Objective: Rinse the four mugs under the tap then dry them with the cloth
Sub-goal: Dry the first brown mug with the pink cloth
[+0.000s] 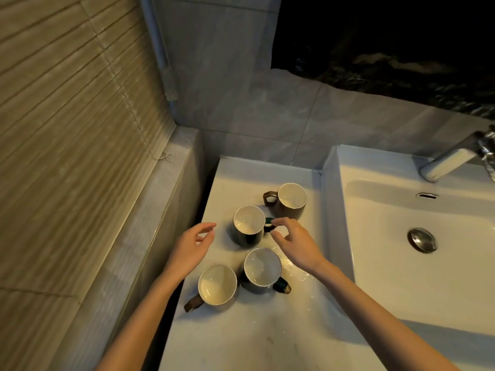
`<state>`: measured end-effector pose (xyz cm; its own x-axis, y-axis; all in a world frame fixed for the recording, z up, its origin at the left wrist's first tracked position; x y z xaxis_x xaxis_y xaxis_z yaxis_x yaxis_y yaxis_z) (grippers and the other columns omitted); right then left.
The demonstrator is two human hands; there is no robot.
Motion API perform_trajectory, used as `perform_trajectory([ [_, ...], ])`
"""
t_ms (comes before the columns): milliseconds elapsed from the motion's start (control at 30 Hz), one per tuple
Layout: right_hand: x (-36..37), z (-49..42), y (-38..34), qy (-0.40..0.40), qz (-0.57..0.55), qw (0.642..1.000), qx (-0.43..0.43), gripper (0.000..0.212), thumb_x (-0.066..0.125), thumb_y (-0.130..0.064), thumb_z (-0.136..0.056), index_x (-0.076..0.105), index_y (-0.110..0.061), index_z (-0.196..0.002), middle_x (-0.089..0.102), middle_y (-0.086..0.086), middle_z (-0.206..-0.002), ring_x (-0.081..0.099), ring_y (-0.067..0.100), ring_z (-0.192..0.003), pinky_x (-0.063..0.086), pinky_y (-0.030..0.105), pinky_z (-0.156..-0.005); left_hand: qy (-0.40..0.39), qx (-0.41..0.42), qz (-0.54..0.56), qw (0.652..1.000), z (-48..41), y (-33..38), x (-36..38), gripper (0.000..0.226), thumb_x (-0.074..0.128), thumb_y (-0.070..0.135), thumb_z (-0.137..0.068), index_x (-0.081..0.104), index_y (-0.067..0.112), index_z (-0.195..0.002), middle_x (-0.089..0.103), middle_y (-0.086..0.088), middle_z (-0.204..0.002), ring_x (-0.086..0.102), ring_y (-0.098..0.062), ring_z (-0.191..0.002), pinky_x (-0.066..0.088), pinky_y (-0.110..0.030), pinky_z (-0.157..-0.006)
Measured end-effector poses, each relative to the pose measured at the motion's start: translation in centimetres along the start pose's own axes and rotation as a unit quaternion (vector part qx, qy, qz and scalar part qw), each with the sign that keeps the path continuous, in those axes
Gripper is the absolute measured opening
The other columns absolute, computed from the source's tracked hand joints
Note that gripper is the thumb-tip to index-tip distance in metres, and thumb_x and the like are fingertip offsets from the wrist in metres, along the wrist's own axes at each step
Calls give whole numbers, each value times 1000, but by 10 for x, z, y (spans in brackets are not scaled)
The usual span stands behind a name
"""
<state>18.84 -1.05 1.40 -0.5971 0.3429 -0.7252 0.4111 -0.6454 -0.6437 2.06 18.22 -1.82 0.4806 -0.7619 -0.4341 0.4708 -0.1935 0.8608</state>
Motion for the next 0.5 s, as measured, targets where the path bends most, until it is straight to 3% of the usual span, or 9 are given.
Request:
perform_trajectory([
  [67, 2, 19, 4, -33, -12, 999, -6, 34, 49, -39, -98, 51, -29, -130, 49, -6, -138, 58, 7, -87, 46, 23, -85, 11, -11, -18, 1000, 27, -12, -6, 24, 55, 25, -94, 63, 26, -117, 65, 10, -108, 61, -6, -95, 50, -26, -83],
  [167, 13, 40, 11, -70, -9, 997, -11, 38, 50, -40, -97, 48, -29, -133, 48, -5, -140, 58, 11, -101, 44, 18, -83, 14, -48, -61, 997, 59, -39, -4, 20, 58, 27, -93, 64, 20, -110, 67, 5, -101, 63, -11, -91, 51, -30, -81],
  [267, 26, 50, 15, -78, 0, 997, -8, 43, 53, -36, -96, 42, -28, -137, 46, -4, -142, 54, 14, -112, 45, 22, -90, -6, -124, -22, 992, 82, -60, 5, 18, 57, 31, -93, 63, 14, -95, 68, 1, -90, 65, -16, -87, 51, -34, -78],
  [333, 31, 54, 16, -66, 21, 998, -14, 48, 56, -33, -96, 38, -29, -141, 43, -5, -144, 52, 16, -119, 44, 25, -97, -29, -126, -7, 992, 93, -65, 11, 26, 53, 33, -95, 64, 12, -85, 69, 1, -79, 65, -16, -82, 49, -34, -80],
  [433, 33, 57, 16, -51, 46, 997, -27, 52, 56, -29, -96, 35, -29, -144, 40, -4, -148, 48, 17, -126, 41, 28, -103, -79, -127, 22, 989, 104, -59, 17, 35, 46, 32, -98, 58, 9, -75, 58, -1, -69, 49, -12, -57, 40, -27, -58],
  [500, 33, 59, 16, -54, 45, 997, -31, 52, 54, -28, -97, 35, -27, -146, 39, -3, -148, 47, 17, -127, 40, 28, -105, -100, -144, 47, 983, 109, -54, 21, 33, 45, 31, -99, 52, 10, -75, 48, 0, -67, 36, -9, -52, 32, -22, -50],
])
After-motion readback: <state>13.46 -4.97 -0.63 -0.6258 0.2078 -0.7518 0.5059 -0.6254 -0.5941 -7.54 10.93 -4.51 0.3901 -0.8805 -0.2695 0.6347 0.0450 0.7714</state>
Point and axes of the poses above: each hand's wrist, its own z-axis away from the middle knuckle, its own x-axis out of the palm, y = z × x, the point moved 2 cm from there along -z, towards the middle knuckle
